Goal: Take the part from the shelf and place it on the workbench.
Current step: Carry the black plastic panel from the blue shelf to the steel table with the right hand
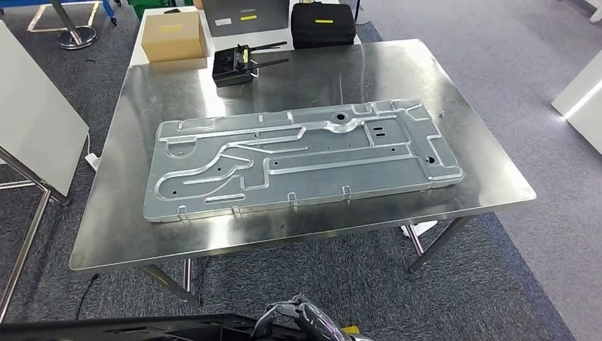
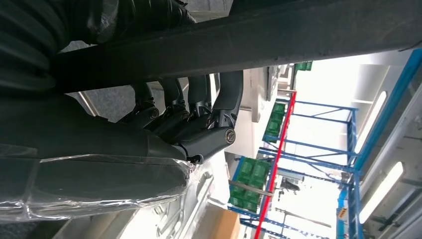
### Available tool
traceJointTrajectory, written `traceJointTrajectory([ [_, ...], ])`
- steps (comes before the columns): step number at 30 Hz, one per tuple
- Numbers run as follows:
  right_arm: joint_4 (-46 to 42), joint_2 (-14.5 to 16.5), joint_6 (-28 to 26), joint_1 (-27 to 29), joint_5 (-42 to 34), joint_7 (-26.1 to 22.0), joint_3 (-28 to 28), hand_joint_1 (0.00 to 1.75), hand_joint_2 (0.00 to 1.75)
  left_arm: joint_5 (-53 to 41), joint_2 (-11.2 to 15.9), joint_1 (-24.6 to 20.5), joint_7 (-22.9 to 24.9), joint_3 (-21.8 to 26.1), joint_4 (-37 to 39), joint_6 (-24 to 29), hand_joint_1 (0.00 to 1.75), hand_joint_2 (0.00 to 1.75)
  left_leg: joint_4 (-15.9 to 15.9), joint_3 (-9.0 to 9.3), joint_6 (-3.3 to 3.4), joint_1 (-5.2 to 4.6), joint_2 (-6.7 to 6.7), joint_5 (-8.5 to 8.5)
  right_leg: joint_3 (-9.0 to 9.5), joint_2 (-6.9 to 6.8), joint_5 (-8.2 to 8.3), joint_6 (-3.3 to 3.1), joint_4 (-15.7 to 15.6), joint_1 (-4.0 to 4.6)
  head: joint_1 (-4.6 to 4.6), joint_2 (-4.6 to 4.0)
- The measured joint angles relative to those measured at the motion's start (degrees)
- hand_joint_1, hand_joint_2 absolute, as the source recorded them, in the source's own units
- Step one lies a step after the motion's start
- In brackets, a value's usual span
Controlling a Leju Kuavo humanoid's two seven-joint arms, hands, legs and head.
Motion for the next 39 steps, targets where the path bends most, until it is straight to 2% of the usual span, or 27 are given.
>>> traceJointTrajectory([
  [1,0.0,0.0,0.0,0.0,0.0,0.0,0.0,1.75,1.75,0.0,0.0,0.0,0.0,0.0,0.0,0.0,0.0,1.75,0.0,0.26,-0.33,-0.04,-0.03,-0.38,1.1,0.02,0.81,-0.2,-2.4,0.09,-0.01,0.0],
  [2,0.0,0.0,0.0,0.0,0.0,0.0,0.0,1.75,1.75,0.0,0.0,-0.1,0.0,0.0,0.0,0.0,0.0,1.75,0.0,0.38,-0.68,-0.1,-0.05,-0.66,1.66,0.07,0.75,-0.47,-3.5,0.22,-0.01,0.0],
  [6,-0.1,-0.1,0.0,0.1,0.0,0.0,-0.1,1.75,1.75,0.0,0.0,-0.4,-0.1,-0.1,0.0,0.0,0.0,1.75,0.7,0.91,-2.0,0.05,0.07,-1.91,2.66,0.28,0.0,-2.07,-4.5,0.33,-0.03,0.01],
  [7,-0.2,-0.1,0.0,0.1,0.0,0.0,-0.1,1.75,1.75,0.0,0.0,-0.4,-0.1,-0.1,0.0,0.0,0.0,1.75,2.9,0.0,-2.2,0.1,0.08,-3.06,3.11,0.2,-0.16,-2.49,-4.7,0.26,-0.04,0.01],
  [8,-0.2,-0.1,0.0,0.1,0.0,0.0,-0.1,1.75,1.75,0.0,0.0,-0.4,-0.1,-0.1,0.0,0.0,0.0,1.75,6.3,-1.83,-2.31,0.14,0.09,-4.55,3.5,0.1,-0.38,-2.82,-4.9,0.31,-0.04,0.0],
  [10,-0.2,-0.1,0.0,0.1,0.0,0.0,-0.1,1.75,1.75,0.0,-0.1,-0.3,-0.1,-0.1,0.0,-0.1,0.0,1.75,14.3,-6.79,-2.44,0.14,0.09,-7.15,4.01,0.0,-0.96,-3.24,-4.9,0.58,-0.08,0.0],
  [11,-0.1,-0.1,0.0,0.2,0.0,0.1,-0.1,1.75,1.75,0.0,-0.1,-0.2,-0.1,-0.1,0.0,-0.1,0.0,1.75,16.4,-8.56,-2.41,0.14,0.1,-7.08,4.33,0.03,-1.26,-3.32,-4.9,0.74,-0.08,0.0],
  [12,-0.1,-0.1,0.0,0.2,0.0,0.1,-0.1,1.75,1.75,0.0,-0.1,-0.2,-0.1,-0.1,0.0,-0.1,0.0,1.75,16.4,-9.3,-2.3,0.12,0.1,-5.76,4.73,0.11,-1.57,-3.36,-4.9,0.89,-0.08,0.0],
  [14,-0.1,-0.1,0.0,0.2,0.0,0.1,-0.1,1.75,1.75,0.0,-0.1,-0.1,-0.1,-0.1,0.0,0.0,0.0,1.75,10.2,-7.7,-1.74,0.02,0.1,-0.4,5.85,0.26,-2.35,-3.32,-4.9,1.12,-0.07,0.0],
  [15,-0.1,-0.1,0.0,0.2,0.0,0.1,-0.1,1.75,1.75,0.0,0.0,0.0,-0.1,-0.1,0.0,0.0,0.0,1.75,6.6,-6.37,-1.32,-0.16,0.12,1.7,6.26,0.27,-2.76,-3.18,-4.9,1.25,-0.04,0.0],
  [16,-0.1,-0.1,0.0,0.2,0.0,0.2,-0.1,1.75,1.75,0.0,0.0,-0.1,-0.1,-0.1,0.1,0.0,0.0,1.75,3.6,-5.22,-0.92,-0.35,0.15,2.92,6.48,0.3,-3.1,-2.95,-4.8,1.28,-0.05,0.0],
  [17,-0.1,-0.1,0.0,0.2,0.0,0.2,-0.2,1.75,1.75,0.1,0.1,-0.1,-0.1,-0.1,0.1,0.0,0.0,1.75,2.0,-4.59,-0.61,-0.59,0.16,3.2,6.49,0.27,-3.33,-2.69,-4.8,1.27,-0.03,0.0],
  [19,-0.1,-0.1,-0.1,0.1,-0.1,0.4,-0.3,1.75,1.75,0.1,0.1,-0.2,-0.2,-0.2,0.1,0.0,0.0,1.75,1.2,-4.2,-0.23,-0.91,0.11,2.75,6.49,0.24,-3.45,-2.13,-5.1,1.12,-0.06,0.0],
  [21,-0.1,-0.1,-0.2,0.1,-0.3,1.0,-0.4,1.75,1.75,0.2,0.0,-0.1,-0.2,-0.2,0.1,0.0,0.0,1.75,0.3,-3.43,0.2,-0.57,0.16,2.9,6.74,0.17,-3.99,-1.59,-4.7,1.13,-0.03,0.01],
  [22,-0.1,-0.1,-0.4,0.1,-0.6,1.4,-0.5,1.75,1.75,0.2,-0.1,-0.1,-0.2,-0.3,0.1,0.1,0.0,1.75,-0.2,-2.94,0.45,-0.34,0.22,2.98,6.26,0.17,-4.8,-1.34,-3.4,1.15,-0.03,0.01],
  [23,-0.1,-0.1,-0.7,0.1,-0.8,1.9,-0.7,1.75,1.75,0.2,-0.1,-0.1,-0.3,-0.4,0.1,0.1,0.0,1.75,-0.6,-2.51,0.71,-0.14,0.29,2.97,4.97,0.17,-6.1,-1.1,-0.7,1.08,-0.02,0.01],
  [25,0.1,-0.1,-1.7,0.1,-1.2,2.9,-1.2,1.75,1.75,0.3,-0.1,-0.1,-0.3,-0.6,0.1,0.1,0.0,1.75,-0.7,-2.2,1.02,-0.14,0.31,2.69,0.41,0.18,-8.84,-0.66,6.9,0.72,-0.04,0.01],
  [26,0.2,-0.1,-2.1,0.1,-1.3,3.4,-1.4,1.75,1.75,0.3,-0.1,-0.2,-0.3,-0.7,0.1,0.1,0.0,1.75,-0.7,-2.06,1.06,-0.13,0.27,2.51,-1.71,0.17,-9.26,-0.42,9.8,0.49,-0.03,0.0],
  [27,0.4,0.0,-2.6,0.0,-1.3,3.8,-1.6,1.75,1.75,0.3,-0.1,-0.2,-0.3,-0.9,0.1,0.1,0.0,1.75,-0.7,-1.85,0.99,-0.11,0.22,2.29,-2.94,0.15,-8.54,-0.2,10.8,0.28,-0.04,0.0],
  [28,0.5,0.0,-3.0,-0.1,-1.3,4.1,-1.9,1.75,1.75,0.3,-0.1,-0.1,-0.3,-1.0,0.1,0.1,0.0,1.75,-0.6,-1.54,0.86,-0.05,0.17,2.03,-3.03,0.12,-6.7,-0.03,9.6,0.07,-0.03,0.0],
  [30,0.7,0.3,-3.6,-0.8,-1.6,5.0,-2.3,1.75,1.75,0.3,-0.2,-0.1,-0.4,-1.1,0.1,0.0,0.0,1.75,-0.4,-0.92,0.33,0.06,0.11,1.32,-0.6,0.05,-1.76,0.2,2.6,-0.32,-0.03,0.0],
  [31,0.9,0.6,-3.9,-1.4,-2.0,5.6,-2.5,1.75,1.75,0.3,-0.2,-0.2,-0.4,-1.2,0.1,0.0,0.0,1.75,-0.1,-0.78,-0.07,0.01,0.08,0.89,0.74,0.05,-0.27,0.14,-0.7,-0.31,-0.03,0.0],
  [32,1.1,0.8,-4.3,-2.1,-2.6,6.4,-2.9,1.75,1.75,0.2,-0.2,-0.3,-0.4,-1.3,0.1,-0.1,0.0,1.75,0.1,-0.75,-0.48,-0.05,0.07,0.56,1.61,0.07,0.42,-0.04,-2.9,-0.26,-0.03,0.0],
  [33,1.4,1.0,-4.8,-2.9,-3.4,7.2,-3.3,1.75,1.75,0.2,-0.2,-0.4,-0.3,-1.4,0.1,-0.2,0.0,1.75,0.1,-0.81,-0.9,-0.11,0.06,0.33,1.94,0.14,0.28,-0.33,-3.7,-0.11,-0.03,0.0],
  [36,2.2,1.6,-6.0,-5.8,-6.1,9.4,-5.4,1.75,1.75,0.1,-0.2,-0.6,-0.3,-1.9,0.1,-0.6,0.0,1.75,0.4,-0.74,-1.87,0.07,0.11,-0.14,2.01,0.32,0.24,-1.54,-4.1,0.05,-0.04,0.0],
  [37,2.4,1.8,-6.2,-6.9,-6.8,10.0,-6.3,1.75,1.75,0.1,-0.2,-0.7,-0.3,-2.1,0.1,-0.7,0.0,1.75,1.6,-1.2,-2.1,0.15,0.14,-0.93,2.08,0.32,0.33,-1.92,-4.2,0.0,-0.05,0.0],
  [39,2.9,2.2,-6.9,-8.9,-7.3,10.7,-8.0,1.75,1.75,0.0,-0.2,-0.7,-0.3,-2.5,0.1,-1.0,0.0,1.75,7.6,-4.06,-2.39,0.23,0.15,-4.16,2.18,0.17,0.31,-2.44,-4.4,0.06,-0.05,0.0],
])
